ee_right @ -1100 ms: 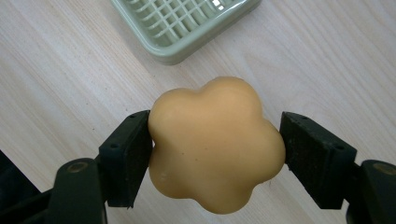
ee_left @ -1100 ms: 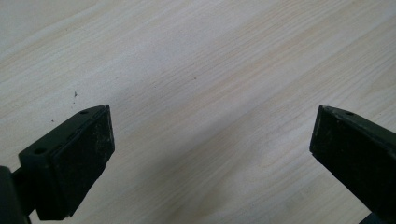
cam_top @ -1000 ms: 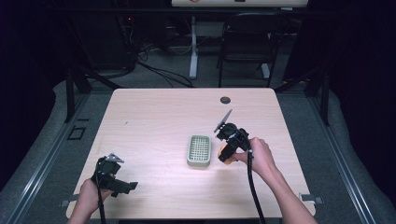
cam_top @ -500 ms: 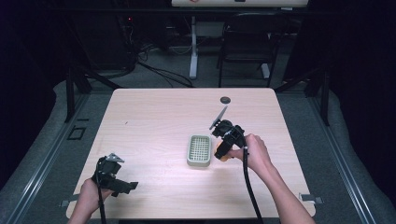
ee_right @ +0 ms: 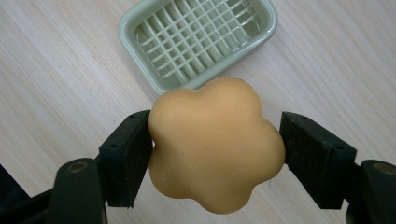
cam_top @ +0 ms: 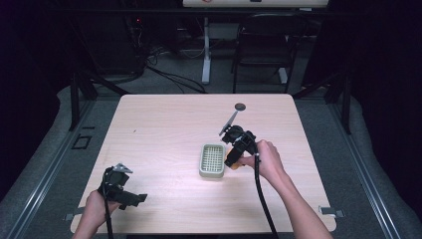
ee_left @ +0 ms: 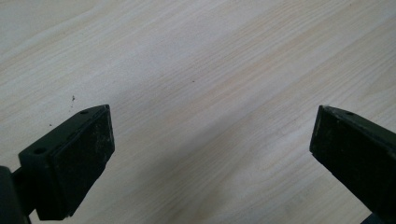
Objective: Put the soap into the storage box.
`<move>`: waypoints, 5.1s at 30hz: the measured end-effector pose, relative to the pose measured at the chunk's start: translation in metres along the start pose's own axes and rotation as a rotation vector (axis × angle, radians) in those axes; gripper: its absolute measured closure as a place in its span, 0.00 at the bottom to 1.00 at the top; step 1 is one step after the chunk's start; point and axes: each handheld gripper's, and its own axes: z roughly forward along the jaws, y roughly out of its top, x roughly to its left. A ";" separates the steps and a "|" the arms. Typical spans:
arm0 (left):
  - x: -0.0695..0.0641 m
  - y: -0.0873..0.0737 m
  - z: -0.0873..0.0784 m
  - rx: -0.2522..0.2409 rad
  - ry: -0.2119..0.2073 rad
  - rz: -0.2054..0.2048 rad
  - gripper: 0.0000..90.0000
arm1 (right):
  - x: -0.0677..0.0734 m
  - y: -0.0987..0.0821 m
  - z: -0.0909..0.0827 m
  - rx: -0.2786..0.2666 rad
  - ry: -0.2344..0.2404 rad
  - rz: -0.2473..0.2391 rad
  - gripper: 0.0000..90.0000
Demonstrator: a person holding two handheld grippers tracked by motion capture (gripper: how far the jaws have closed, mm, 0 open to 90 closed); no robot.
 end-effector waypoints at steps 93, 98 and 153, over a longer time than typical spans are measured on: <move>0.002 -0.001 -0.001 0.002 -0.009 -0.001 0.00 | 0.007 0.068 0.078 0.083 0.051 -0.039 0.30; 0.002 -0.001 -0.001 0.002 -0.009 -0.001 0.00 | 0.005 0.068 0.080 0.088 0.055 -0.030 0.30; 0.000 0.000 0.001 0.007 -0.001 0.004 0.00 | 0.011 0.014 0.000 -0.127 0.056 -0.073 0.00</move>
